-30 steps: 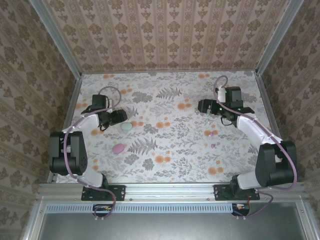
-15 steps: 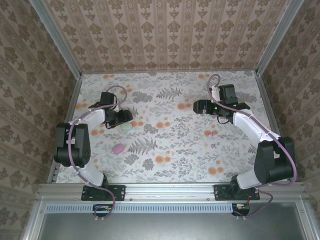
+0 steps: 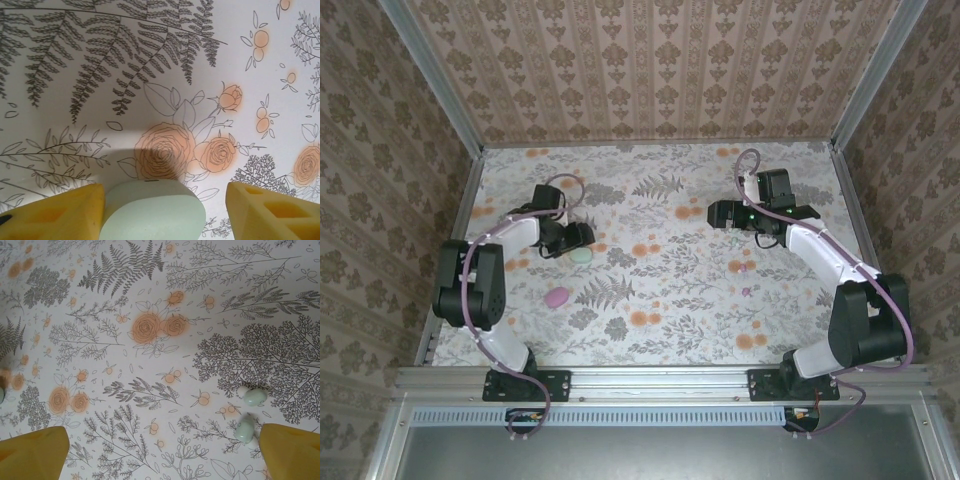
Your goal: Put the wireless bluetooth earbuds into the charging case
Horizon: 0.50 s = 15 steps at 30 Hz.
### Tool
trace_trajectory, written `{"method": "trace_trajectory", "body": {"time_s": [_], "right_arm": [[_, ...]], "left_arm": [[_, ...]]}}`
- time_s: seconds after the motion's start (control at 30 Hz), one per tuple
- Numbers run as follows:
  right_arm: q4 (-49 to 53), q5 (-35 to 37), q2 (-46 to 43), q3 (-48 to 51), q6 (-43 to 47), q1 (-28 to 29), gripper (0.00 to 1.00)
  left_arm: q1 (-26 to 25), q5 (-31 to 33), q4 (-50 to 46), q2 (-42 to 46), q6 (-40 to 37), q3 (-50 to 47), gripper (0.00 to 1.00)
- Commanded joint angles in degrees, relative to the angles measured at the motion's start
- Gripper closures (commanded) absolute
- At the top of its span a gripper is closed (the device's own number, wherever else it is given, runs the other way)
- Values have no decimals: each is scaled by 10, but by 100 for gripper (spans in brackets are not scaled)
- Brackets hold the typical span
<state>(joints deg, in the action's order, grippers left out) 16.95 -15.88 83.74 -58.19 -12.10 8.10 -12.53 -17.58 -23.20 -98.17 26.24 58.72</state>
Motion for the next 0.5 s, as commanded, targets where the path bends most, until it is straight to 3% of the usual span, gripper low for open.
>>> {"method": "trace_trajectory", "body": {"time_s": [0.0,0.3,0.47], "right_arm": [[-2,-35,8,-9,19,12,3],[-97,-69,18,40,74,82,15],[-215,-30,44,79,76,178,21]], "left_arm": [[-15,-17,8,-16,14,24,34],[-55,-27,27,-29,44,38,35],[-44,14,19,13,59,24,35]]}}
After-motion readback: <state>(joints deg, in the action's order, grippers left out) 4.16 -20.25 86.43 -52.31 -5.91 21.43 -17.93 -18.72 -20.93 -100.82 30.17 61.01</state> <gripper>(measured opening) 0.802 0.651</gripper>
